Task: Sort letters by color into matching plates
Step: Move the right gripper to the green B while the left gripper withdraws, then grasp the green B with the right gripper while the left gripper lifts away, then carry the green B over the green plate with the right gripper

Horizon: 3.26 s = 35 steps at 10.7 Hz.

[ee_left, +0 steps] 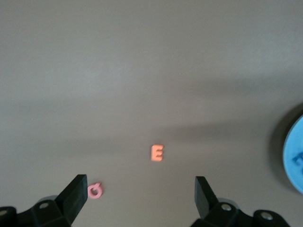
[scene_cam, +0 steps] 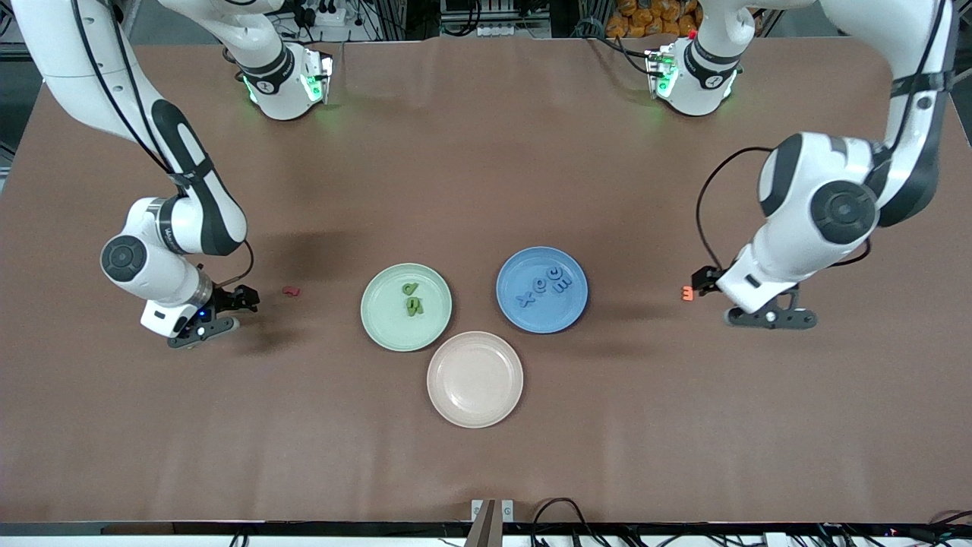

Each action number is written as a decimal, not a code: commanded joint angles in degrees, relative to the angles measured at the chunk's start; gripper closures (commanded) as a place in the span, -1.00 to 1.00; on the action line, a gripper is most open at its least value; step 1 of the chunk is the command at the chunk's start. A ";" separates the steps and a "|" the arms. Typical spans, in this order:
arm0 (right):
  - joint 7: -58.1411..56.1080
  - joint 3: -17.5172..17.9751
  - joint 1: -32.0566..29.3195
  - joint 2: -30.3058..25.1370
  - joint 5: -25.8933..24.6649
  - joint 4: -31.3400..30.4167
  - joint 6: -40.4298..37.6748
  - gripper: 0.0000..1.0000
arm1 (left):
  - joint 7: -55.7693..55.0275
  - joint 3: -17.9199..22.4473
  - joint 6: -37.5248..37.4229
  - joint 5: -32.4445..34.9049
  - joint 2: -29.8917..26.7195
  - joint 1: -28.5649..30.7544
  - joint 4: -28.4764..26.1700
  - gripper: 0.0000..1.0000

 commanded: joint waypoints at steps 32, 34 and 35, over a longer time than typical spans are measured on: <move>13.94 2.15 -0.35 -6.17 -1.93 0.63 -7.99 0.86 | 4.25 3.93 -24.96 -7.69 -14.95 3.84 15.30 -1.00; 21.15 2.15 2.37 -5.90 -1.93 2.48 -9.66 0.85 | 4.25 3.75 -24.96 -7.61 -14.95 3.84 15.65 -1.00; 24.67 2.15 3.69 -5.73 -1.93 3.53 -10.97 0.85 | 4.25 3.75 -24.96 -7.61 -14.95 3.93 15.66 -1.00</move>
